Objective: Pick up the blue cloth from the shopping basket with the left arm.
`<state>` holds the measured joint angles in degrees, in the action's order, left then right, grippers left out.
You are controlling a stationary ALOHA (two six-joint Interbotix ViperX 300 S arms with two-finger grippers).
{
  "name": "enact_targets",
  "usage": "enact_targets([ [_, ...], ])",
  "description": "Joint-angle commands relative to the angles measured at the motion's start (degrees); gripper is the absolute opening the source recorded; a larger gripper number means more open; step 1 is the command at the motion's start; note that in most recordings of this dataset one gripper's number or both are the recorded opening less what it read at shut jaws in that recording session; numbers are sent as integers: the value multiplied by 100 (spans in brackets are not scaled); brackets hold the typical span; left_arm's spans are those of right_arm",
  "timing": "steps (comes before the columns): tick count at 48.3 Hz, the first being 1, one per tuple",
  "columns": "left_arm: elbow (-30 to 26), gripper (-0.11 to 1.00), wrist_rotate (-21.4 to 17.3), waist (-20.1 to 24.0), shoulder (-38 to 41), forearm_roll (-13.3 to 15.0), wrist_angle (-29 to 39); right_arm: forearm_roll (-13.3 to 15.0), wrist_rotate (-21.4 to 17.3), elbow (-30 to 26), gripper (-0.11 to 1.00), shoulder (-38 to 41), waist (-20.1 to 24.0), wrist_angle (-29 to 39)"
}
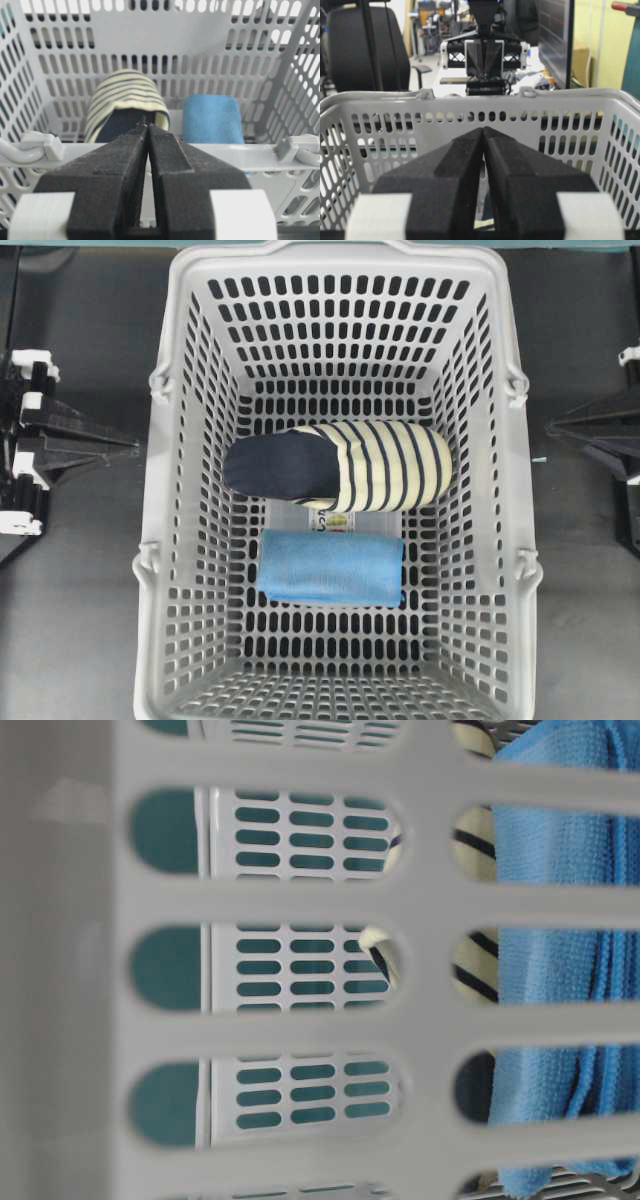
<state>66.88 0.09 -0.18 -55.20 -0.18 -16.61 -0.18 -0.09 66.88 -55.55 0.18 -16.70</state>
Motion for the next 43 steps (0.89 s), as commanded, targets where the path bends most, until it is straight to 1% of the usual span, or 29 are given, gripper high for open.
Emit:
enact_targets([
  [1,-360,6,97,0,18,-246,352,-9,-35,-35,1,53,-9,-26],
  [2,-439,6,114,-9,26,-246,492,-35,-44,-35,1,44,-9,0],
  [4,-606,2,149,-9,35,-246,809,-70,-53,-35,6,26,-9,70],
  [5,-694,0,176,-9,35,-246,976,-70,-70,-35,4,26,-9,114],
  [7,-888,0,211,-26,53,-246,1345,-79,-105,-62,0,9,0,237],
  [10,-1239,0,246,-79,88,-246,1986,-79,-176,-132,0,-18,-9,475],
  [15,-1758,0,246,-158,229,-246,2795,-70,-264,-272,0,-88,-9,1107],
  [20,-2294,0,246,-299,519,-246,3437,-79,-290,-404,0,-167,-9,1688],
  [26,-2804,0,237,-457,1002,-246,3946,-79,-369,-545,0,-299,-9,2118],
  [34,-3498,0,158,-536,1846,-246,4430,-88,-633,-589,0,-483,-9,2355],
  [37,-3744,0,167,-536,2180,-246,4553,-88,-694,-624,3,-536,-9,2373],
  [39,-3858,0,185,-554,2347,-246,4570,-79,-712,-633,8,-563,0,2391],
  [41,-3955,0,246,-545,2487,-246,4570,-88,-721,-642,17,-598,0,2391],
  [43,-4034,0,246,-545,2610,-246,4579,-79,-729,-642,28,-606,-9,2399],
])
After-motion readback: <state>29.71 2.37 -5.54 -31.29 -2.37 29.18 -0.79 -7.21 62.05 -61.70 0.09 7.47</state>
